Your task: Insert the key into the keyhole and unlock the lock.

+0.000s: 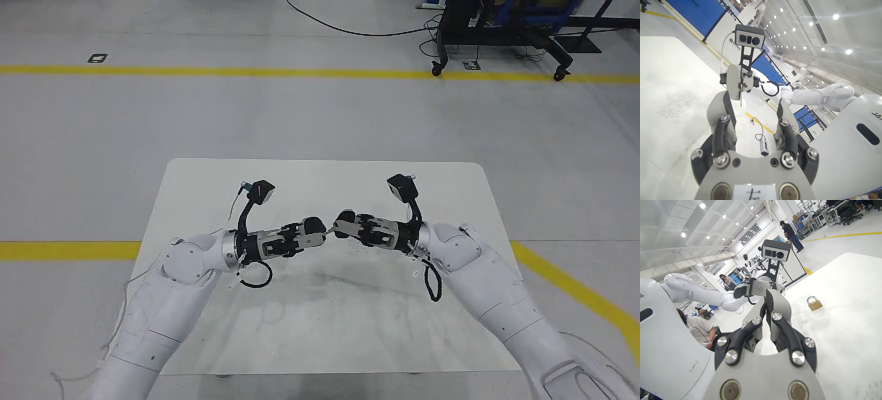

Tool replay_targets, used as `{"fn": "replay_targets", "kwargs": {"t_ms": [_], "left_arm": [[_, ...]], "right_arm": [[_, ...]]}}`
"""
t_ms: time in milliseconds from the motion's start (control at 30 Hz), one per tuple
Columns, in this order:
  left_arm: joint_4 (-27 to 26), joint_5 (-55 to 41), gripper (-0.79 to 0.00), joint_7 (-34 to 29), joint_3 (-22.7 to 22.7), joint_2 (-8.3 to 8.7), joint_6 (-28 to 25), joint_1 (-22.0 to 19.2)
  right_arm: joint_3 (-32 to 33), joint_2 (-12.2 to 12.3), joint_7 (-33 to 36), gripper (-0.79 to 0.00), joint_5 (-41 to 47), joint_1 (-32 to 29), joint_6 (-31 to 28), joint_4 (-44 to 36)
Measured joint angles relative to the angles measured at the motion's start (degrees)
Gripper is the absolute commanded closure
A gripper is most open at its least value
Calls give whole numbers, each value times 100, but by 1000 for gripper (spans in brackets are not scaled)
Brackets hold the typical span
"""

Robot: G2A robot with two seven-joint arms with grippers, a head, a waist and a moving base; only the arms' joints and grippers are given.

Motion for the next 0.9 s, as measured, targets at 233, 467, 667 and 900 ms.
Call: {"fn": "replay_targets", "kwargs": {"t_ms": [233, 467, 667, 900], "left_arm": [[50, 256, -222, 246, 78, -5, 65, -27], [39, 435, 0, 377, 147, -1, 97, -30], [-24, 636, 0, 509, 191, 7, 248, -28], [-134, 752, 0, 484, -58, 99, 275, 131]], "right_arm": [[-70, -37, 32, 0, 31, 68, 0, 55], [-80, -58, 13, 0, 20, 93, 0, 108], [-90, -65, 44, -785, -70, 104, 0, 143], [-96, -63, 75, -785, -88, 115, 3, 151]]}}
